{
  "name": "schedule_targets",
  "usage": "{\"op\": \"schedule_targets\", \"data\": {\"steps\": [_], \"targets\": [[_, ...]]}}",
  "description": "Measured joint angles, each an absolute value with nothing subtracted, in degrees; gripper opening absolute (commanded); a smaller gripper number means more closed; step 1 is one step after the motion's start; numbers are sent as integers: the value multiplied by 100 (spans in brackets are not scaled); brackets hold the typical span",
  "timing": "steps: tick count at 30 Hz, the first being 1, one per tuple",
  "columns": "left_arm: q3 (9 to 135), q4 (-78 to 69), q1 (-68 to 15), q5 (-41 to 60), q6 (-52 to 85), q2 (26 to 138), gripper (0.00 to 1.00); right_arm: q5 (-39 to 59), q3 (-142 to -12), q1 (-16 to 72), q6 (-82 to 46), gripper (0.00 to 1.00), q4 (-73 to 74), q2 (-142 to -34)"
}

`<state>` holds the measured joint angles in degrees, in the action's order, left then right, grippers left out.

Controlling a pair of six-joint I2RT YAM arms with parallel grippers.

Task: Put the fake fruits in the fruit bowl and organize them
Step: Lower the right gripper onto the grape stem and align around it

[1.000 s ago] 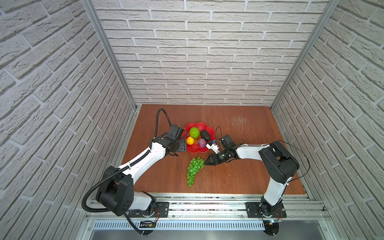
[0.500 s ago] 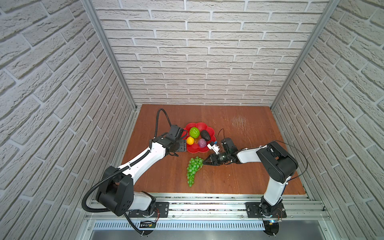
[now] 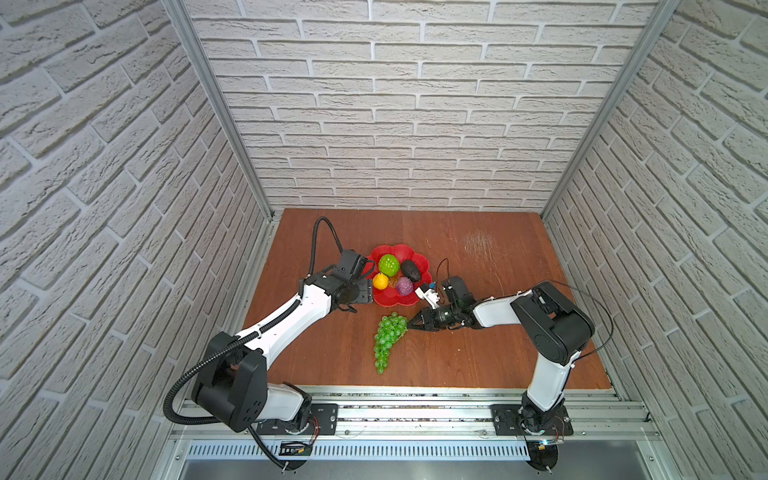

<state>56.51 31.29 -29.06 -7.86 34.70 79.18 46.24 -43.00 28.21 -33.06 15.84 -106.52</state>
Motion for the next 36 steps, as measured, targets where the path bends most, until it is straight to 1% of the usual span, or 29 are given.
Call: {"op": "schedule_targets", "data": {"steps": [8,11,20,23,27,30,31,36], "targets": [[5649,3129,-2906,-786,3470,7918,77,4626,-4228,2821,-3489,30,1728,-10645],[5649,3129,-2906,-786,3470,7918,77,4628,-4187,2821,-3590,26,1813,-10645],[5649,3131,-2906,-792,3470,7918,77,4628,-4145,2825,-3763,20,1911,-10652],[5651,3129,-2906,-792,3470,7918,77,4628,-4141,2825,-3800,14,1927,-10652],[5649,3129,-2906,-792,3468,7918,77,4624,-4108,2825,-3826,13,1933,-10650],[5649,3129,-2906,-792,3468,7918,77,4624,-4088,2825,-3837,10,1916,-10648],[5649,3129,-2906,-792,3468,7918,77,4624,-4088,2825,-3839,7,1903,-10643],[5649,3129,-2906,-794,3468,7918,77,4611,-4088,2825,-3828,6,1756,-10556]]}}
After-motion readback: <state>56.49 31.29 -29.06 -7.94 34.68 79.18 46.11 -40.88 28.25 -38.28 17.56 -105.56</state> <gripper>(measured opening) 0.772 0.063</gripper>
